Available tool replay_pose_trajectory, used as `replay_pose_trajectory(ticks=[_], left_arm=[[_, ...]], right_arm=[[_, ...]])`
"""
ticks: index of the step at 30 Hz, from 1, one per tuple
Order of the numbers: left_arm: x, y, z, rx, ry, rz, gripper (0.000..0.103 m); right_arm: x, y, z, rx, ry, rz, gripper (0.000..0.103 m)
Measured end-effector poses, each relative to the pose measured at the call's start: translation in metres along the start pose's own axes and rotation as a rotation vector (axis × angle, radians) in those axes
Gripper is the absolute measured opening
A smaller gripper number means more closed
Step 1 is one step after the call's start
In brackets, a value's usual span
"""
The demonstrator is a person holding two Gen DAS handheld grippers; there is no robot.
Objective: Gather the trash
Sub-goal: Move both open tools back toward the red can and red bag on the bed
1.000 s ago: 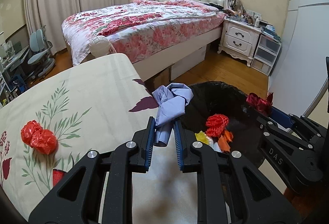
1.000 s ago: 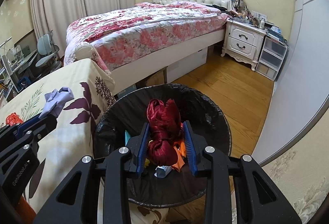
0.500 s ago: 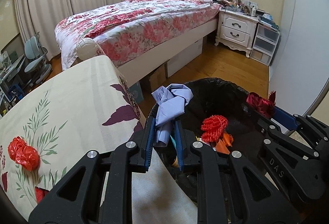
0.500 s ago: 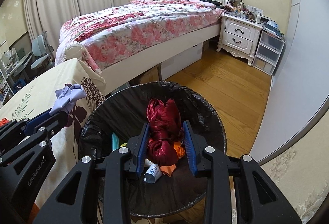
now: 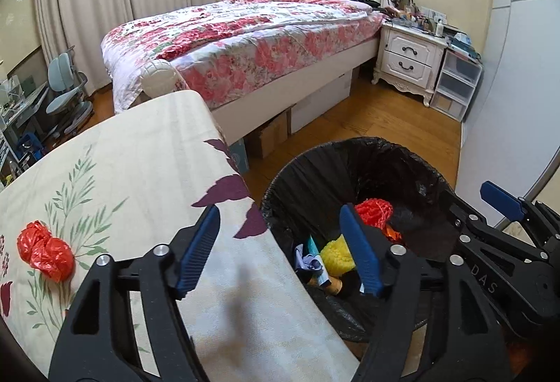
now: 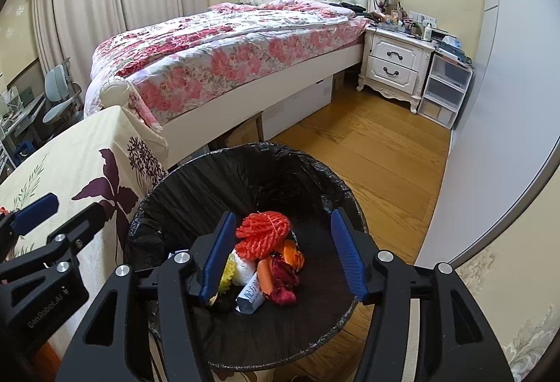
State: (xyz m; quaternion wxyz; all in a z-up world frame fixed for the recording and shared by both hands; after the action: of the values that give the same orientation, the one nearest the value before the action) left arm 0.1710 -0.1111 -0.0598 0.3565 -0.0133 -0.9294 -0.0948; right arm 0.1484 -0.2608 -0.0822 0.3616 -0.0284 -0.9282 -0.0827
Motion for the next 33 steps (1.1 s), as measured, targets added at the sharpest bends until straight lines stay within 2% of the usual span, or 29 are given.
replay_pose_trajectory(ticks=[5,14,24,33], left_arm=[[0.01,0.013,0.001,0.014,-0.011,-0.018,0.078],[0.033,0.046,0.009,0.062,-0.004,-0.046,0.083],[0.066,0.111,0.031,0.145,-0.01,-0.114,0.084],[0.082,0.183,0.068,0.22,0.023,-0.215,0.085]], right_arm=[[0.007,0.0,0.0,-0.009,-0.007,0.006,0.068],[0.022,0.017,0.007,-0.008,-0.01,-0.021,0.07],[0.04,0.073,0.016,0.056,-0.015,-0.111,0.072],[0.048,0.141,0.027,0.154,0.001,-0.214,0.072]])
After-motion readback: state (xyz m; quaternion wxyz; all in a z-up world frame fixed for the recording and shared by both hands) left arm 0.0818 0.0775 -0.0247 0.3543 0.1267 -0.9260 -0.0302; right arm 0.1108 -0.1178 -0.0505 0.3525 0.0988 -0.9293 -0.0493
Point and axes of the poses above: each gripper's, at about its wrist camera, not at the fingertips, and x roughly against the way its jaws point, y to its left, z to its underside, the point moved 5 cm from there along -x, roughly the way its jaws point, and after that the axes turned 11 degrees about -z, right-handed, at the moved point
